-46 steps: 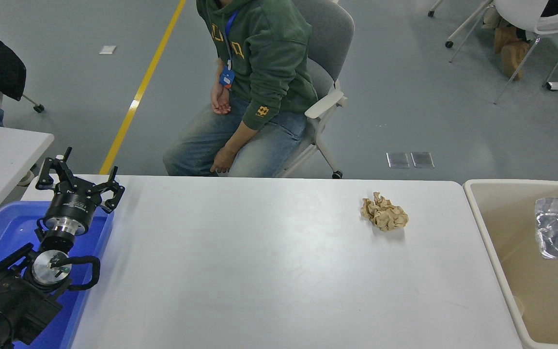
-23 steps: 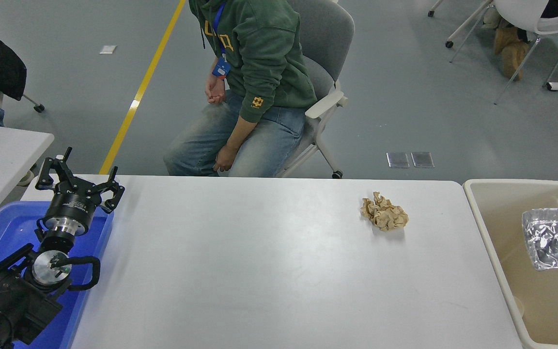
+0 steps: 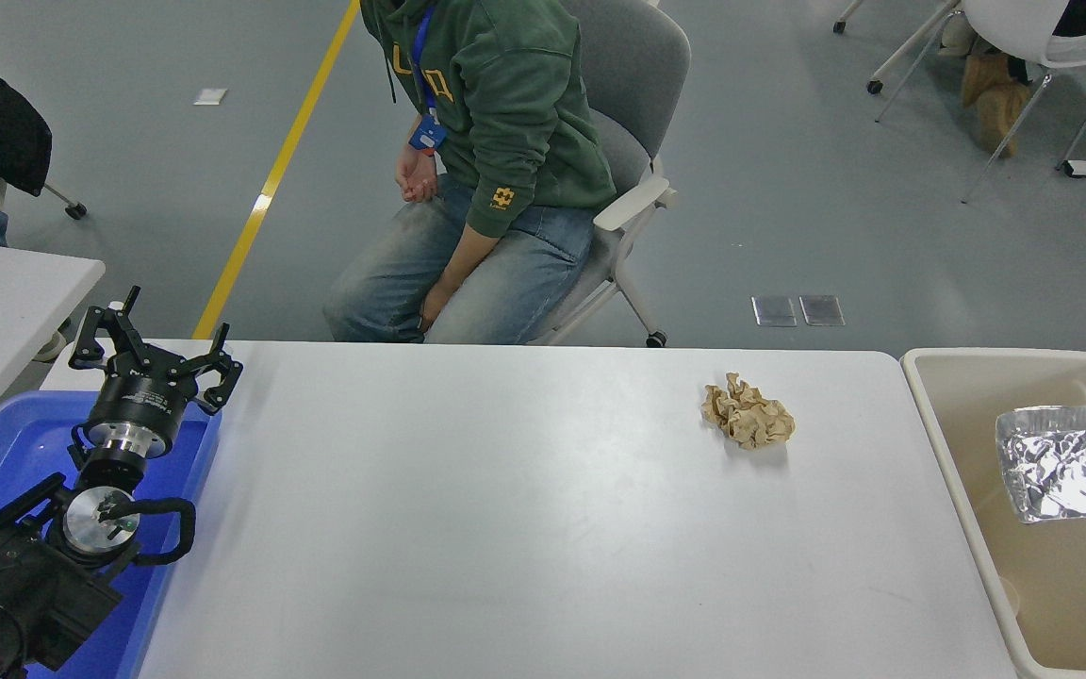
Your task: Clean the table surface
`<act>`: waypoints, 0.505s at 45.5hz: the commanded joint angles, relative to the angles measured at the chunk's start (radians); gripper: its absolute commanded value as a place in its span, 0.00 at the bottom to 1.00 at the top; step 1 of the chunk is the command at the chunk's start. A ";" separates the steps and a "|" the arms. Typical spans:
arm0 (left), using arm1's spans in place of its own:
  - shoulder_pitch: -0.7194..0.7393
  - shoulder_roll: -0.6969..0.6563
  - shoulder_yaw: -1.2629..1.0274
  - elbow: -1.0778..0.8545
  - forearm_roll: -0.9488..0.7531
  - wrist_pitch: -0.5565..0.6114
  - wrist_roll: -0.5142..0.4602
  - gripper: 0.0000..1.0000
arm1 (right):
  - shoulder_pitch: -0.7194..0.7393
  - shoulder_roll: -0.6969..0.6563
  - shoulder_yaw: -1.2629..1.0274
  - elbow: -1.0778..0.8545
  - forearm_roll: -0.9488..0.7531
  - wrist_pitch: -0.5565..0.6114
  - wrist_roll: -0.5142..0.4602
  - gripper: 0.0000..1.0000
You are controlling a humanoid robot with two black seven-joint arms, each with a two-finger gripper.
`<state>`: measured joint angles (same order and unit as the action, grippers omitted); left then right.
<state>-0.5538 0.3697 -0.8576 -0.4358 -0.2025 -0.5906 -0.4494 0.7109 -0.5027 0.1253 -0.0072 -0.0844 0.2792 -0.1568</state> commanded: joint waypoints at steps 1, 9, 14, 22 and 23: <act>0.000 0.000 0.000 0.000 0.000 0.000 0.000 1.00 | -0.001 0.019 -0.058 -0.002 0.000 -0.063 0.005 0.00; 0.000 0.000 0.000 0.000 0.000 0.000 0.000 1.00 | -0.001 0.019 -0.032 -0.004 0.017 -0.098 0.005 0.93; 0.000 0.000 0.000 0.000 0.000 0.000 0.000 1.00 | -0.001 0.021 0.005 -0.002 0.018 -0.100 0.003 1.00; 0.000 0.000 0.000 0.000 0.000 0.000 0.000 1.00 | -0.007 0.033 0.007 -0.002 0.017 -0.098 0.002 1.00; 0.000 0.000 -0.001 0.000 0.000 0.000 0.000 1.00 | -0.007 0.032 0.007 -0.003 0.017 -0.098 0.002 1.00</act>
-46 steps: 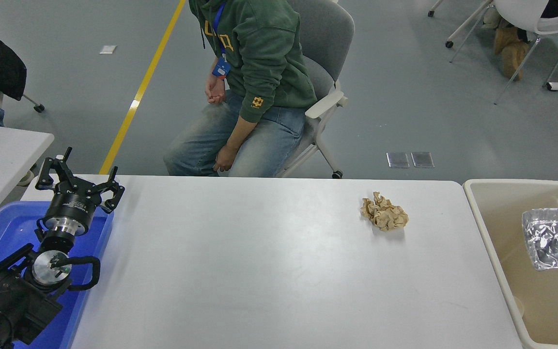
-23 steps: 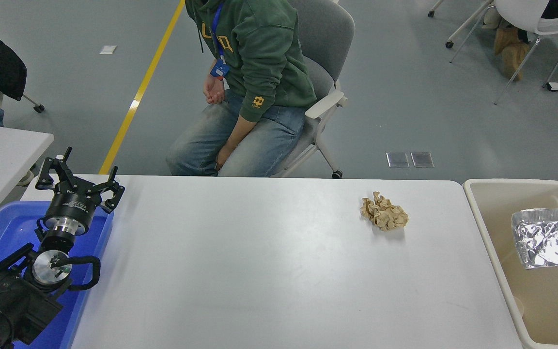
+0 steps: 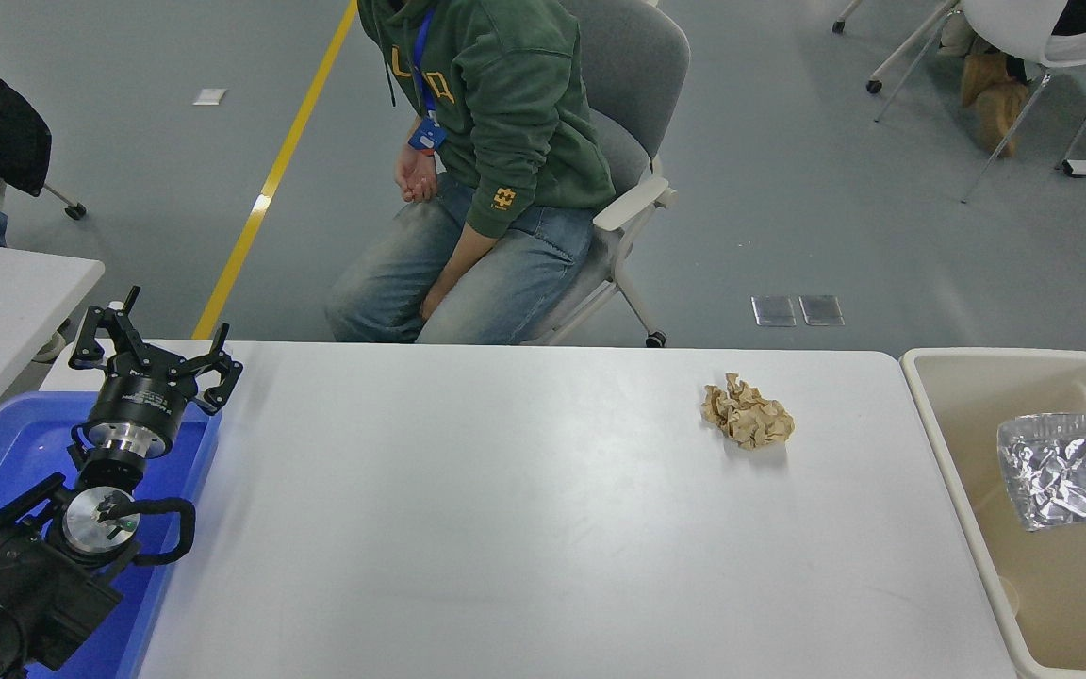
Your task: Clean the table surface
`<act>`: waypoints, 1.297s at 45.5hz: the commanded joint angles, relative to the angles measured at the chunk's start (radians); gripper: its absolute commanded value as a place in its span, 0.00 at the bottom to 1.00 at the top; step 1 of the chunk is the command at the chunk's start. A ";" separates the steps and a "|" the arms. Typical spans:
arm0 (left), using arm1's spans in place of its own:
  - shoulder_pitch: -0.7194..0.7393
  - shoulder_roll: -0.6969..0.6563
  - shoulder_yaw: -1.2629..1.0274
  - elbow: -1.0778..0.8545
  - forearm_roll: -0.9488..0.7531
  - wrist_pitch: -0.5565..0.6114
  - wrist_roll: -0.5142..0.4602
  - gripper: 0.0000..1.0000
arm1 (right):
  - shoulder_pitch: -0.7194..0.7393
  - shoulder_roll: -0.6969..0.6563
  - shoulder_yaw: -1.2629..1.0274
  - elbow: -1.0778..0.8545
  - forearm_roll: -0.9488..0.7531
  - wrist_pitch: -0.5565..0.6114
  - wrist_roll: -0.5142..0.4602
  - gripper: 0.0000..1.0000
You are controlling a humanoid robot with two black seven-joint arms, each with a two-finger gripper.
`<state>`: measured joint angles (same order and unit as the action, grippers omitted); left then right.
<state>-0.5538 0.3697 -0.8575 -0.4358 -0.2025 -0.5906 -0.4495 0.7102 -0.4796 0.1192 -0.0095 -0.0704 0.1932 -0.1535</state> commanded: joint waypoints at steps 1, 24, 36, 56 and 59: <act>0.000 0.000 0.000 0.000 0.000 0.000 0.000 1.00 | -0.008 0.009 0.013 -0.001 0.003 -0.012 -0.001 1.00; 0.000 0.000 0.000 0.000 0.000 0.000 0.000 1.00 | 0.034 -0.002 0.010 -0.003 0.003 -0.017 -0.005 1.00; 0.000 0.000 0.000 0.000 0.000 0.000 0.000 1.00 | 0.029 0.003 0.013 -0.086 0.003 -0.058 0.000 1.00; 0.000 0.000 0.000 0.000 0.000 0.000 0.000 1.00 | 0.040 -0.146 0.092 0.129 0.001 0.017 0.285 1.00; 0.000 0.000 0.000 0.000 0.000 0.000 0.000 1.00 | 0.041 -0.172 0.097 0.204 0.000 0.015 0.325 1.00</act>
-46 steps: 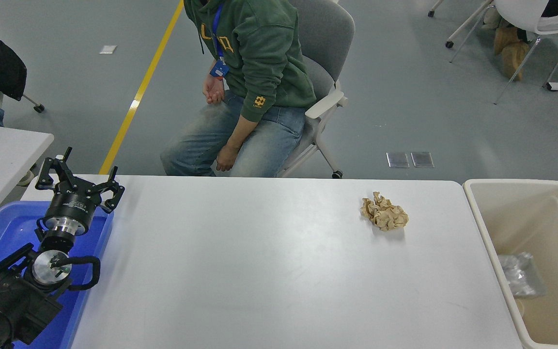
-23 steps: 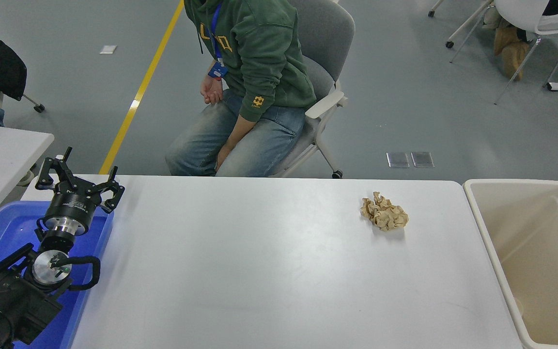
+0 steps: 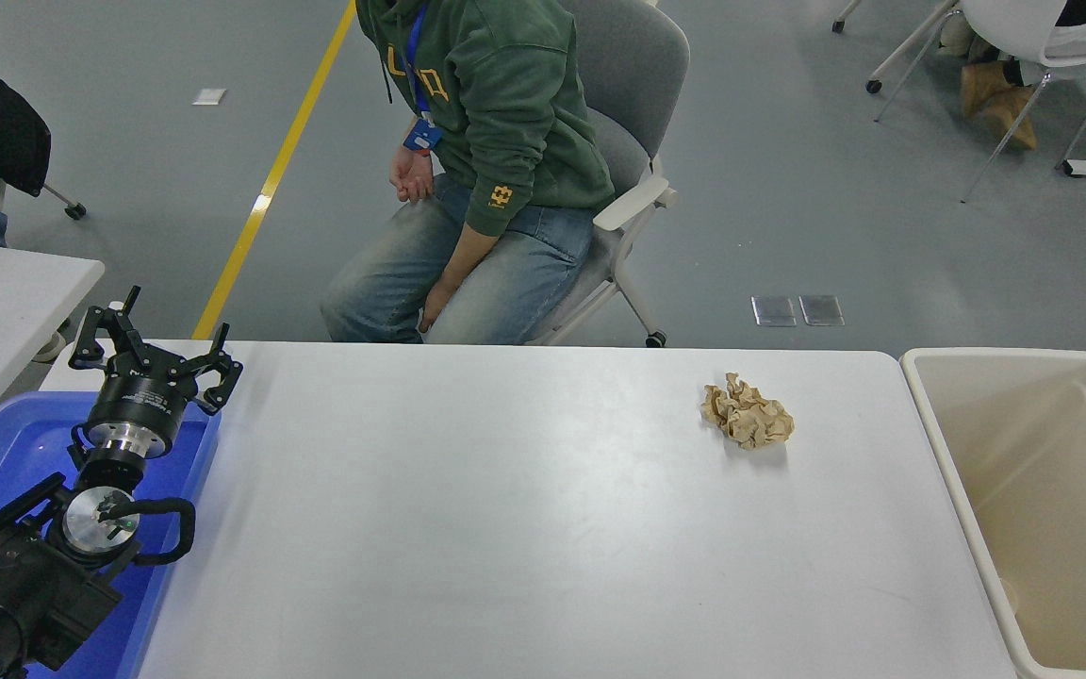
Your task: Clean the table surface
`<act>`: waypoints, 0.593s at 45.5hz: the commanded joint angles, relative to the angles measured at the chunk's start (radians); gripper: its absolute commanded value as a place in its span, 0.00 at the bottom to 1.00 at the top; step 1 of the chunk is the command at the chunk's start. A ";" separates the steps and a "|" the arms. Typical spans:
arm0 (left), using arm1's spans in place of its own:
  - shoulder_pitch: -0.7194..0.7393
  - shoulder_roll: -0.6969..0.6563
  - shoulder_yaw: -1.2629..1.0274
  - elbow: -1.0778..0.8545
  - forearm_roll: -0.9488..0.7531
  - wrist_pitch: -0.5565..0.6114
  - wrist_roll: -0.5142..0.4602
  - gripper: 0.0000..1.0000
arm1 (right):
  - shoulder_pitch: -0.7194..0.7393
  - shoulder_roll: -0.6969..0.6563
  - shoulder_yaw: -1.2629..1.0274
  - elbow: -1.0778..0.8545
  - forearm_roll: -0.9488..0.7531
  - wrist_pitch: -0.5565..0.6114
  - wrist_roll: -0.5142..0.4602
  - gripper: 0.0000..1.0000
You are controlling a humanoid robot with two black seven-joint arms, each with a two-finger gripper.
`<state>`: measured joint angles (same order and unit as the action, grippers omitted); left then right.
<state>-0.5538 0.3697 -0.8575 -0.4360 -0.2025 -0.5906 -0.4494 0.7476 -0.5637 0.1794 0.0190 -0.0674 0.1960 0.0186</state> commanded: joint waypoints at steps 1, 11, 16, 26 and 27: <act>0.000 0.000 0.000 0.000 0.000 0.000 0.000 1.00 | 0.006 -0.097 0.043 0.196 -0.006 0.013 0.167 1.00; 0.000 0.000 0.000 0.000 0.000 0.000 0.000 1.00 | 0.013 -0.154 0.123 0.375 -0.063 0.014 0.274 1.00; 0.000 0.000 0.000 0.000 0.000 0.000 0.000 1.00 | 0.023 -0.157 0.164 0.438 -0.158 0.006 0.276 1.00; 0.000 0.000 0.000 0.000 0.000 0.000 0.000 1.00 | 0.010 -0.134 0.319 0.561 -0.247 -0.006 0.316 1.00; 0.000 0.000 0.000 0.000 0.000 0.000 0.000 1.00 | 0.007 -0.125 0.328 0.575 -0.247 -0.015 0.328 1.00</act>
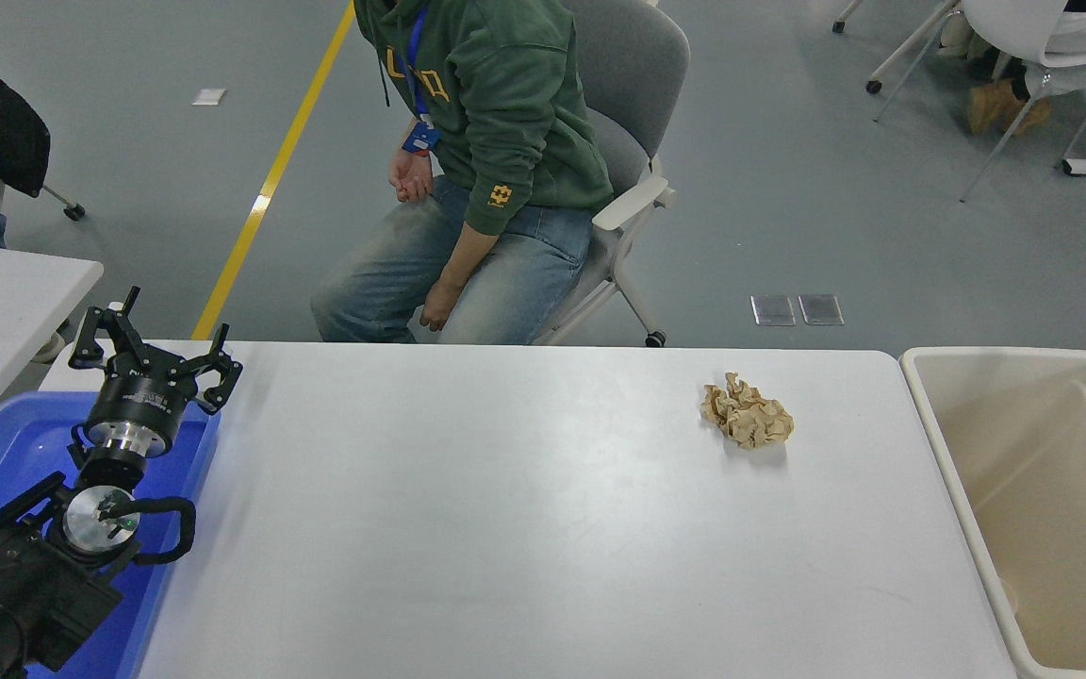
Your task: Clean the table surface
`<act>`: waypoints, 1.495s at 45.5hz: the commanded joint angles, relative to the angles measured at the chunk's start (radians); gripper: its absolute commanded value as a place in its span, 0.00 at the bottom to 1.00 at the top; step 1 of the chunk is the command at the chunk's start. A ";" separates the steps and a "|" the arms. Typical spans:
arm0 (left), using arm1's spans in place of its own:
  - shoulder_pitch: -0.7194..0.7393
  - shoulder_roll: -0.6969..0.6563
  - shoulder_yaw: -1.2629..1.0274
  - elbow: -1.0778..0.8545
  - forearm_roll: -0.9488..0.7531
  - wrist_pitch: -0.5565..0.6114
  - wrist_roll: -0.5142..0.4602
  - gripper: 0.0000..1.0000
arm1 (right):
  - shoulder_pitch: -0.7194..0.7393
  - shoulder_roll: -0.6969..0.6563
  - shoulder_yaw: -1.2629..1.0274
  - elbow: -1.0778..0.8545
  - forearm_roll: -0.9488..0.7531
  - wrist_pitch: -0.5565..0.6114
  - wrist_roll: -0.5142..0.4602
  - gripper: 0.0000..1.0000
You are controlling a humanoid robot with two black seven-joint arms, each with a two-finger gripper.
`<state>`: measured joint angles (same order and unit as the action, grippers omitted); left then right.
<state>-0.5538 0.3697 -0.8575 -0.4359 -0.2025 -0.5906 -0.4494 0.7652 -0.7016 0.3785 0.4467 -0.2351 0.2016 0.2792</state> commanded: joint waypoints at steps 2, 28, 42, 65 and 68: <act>0.000 0.000 0.000 0.000 -0.002 0.000 0.000 1.00 | -0.017 0.039 0.146 0.171 -0.079 -0.043 0.093 1.00; 0.000 0.000 0.000 -0.001 0.000 0.000 0.000 1.00 | -0.138 0.442 0.488 0.265 -0.081 -0.252 0.164 1.00; 0.000 0.000 0.000 0.000 0.000 0.000 0.000 1.00 | -0.139 0.465 0.470 0.231 -0.098 -0.263 0.206 1.00; 0.000 0.000 0.000 0.000 0.000 0.000 0.000 1.00 | -0.150 0.447 0.473 0.184 -0.084 -0.258 0.204 1.00; 0.000 0.000 0.000 0.000 0.000 0.000 0.000 1.00 | -0.139 0.450 0.474 0.172 -0.078 -0.269 0.199 1.00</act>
<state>-0.5538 0.3697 -0.8575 -0.4358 -0.2025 -0.5906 -0.4495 0.6144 -0.2503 0.8494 0.6438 -0.3199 -0.0529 0.4833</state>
